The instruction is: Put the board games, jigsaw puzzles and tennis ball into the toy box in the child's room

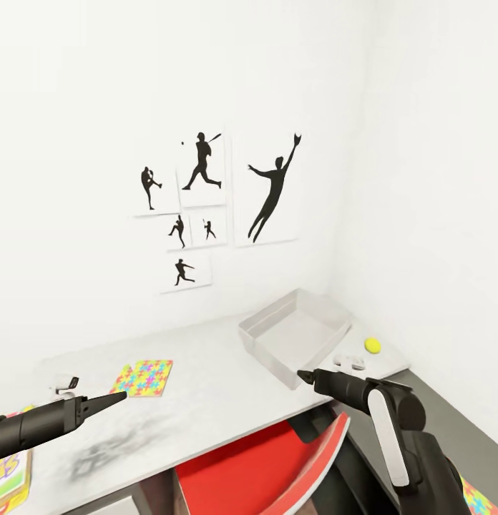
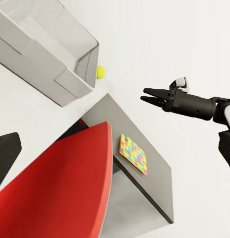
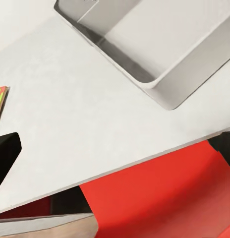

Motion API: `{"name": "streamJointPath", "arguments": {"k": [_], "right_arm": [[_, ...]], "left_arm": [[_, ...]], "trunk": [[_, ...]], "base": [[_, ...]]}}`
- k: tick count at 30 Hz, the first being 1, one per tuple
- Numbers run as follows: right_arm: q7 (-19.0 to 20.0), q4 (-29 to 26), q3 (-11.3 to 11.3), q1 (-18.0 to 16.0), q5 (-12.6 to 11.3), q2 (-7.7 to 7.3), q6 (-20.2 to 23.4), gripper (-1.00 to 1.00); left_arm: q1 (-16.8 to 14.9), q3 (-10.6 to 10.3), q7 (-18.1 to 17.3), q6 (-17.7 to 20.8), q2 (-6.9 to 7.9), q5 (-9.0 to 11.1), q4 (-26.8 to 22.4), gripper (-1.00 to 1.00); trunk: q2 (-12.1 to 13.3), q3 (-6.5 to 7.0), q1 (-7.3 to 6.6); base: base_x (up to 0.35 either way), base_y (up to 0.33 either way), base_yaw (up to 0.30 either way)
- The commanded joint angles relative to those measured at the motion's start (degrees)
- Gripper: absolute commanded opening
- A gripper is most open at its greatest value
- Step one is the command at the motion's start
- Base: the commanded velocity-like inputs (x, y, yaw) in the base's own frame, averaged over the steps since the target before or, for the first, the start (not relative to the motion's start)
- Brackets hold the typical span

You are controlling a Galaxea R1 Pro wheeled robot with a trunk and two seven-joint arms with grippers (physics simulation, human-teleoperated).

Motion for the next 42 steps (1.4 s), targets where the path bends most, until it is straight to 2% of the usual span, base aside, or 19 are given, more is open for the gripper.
{"name": "streamJointPath", "arguments": {"k": [1,18,34,42], "right_arm": [[0.4,0.0,-0.1,-0.1,0.2,0.06,0.3,1.00],[0.3,0.0,-0.1,0.0,0.1,0.06,0.3,1.00],[0.3,0.0,-0.1,0.0,0.2,0.06,0.3,1.00],[0.3,0.0,-0.1,0.0,0.2,0.10,0.3,1.00]], "left_arm": [[0.0,0.0,-0.2,0.6,0.02,-0.1,0.0,1.00],[0.0,0.1,-0.2,0.6,0.08,-0.1,0.0,1.00],[0.0,0.1,-0.2,0.6,0.02,-0.1,0.0,1.00],[0.0,0.1,-0.2,0.6,-0.01,-0.1,0.0,1.00]], "trunk": [[-0.1,-0.13,0.05],[-0.1,-0.53,0.05],[-0.1,-1.38,0.05],[-0.1,-1.54,0.05]], "base": [[0.075,-0.017,0.000],[0.106,-0.031,-0.008],[0.141,-0.001,-0.189],[0.108,0.000,-0.066]]}}
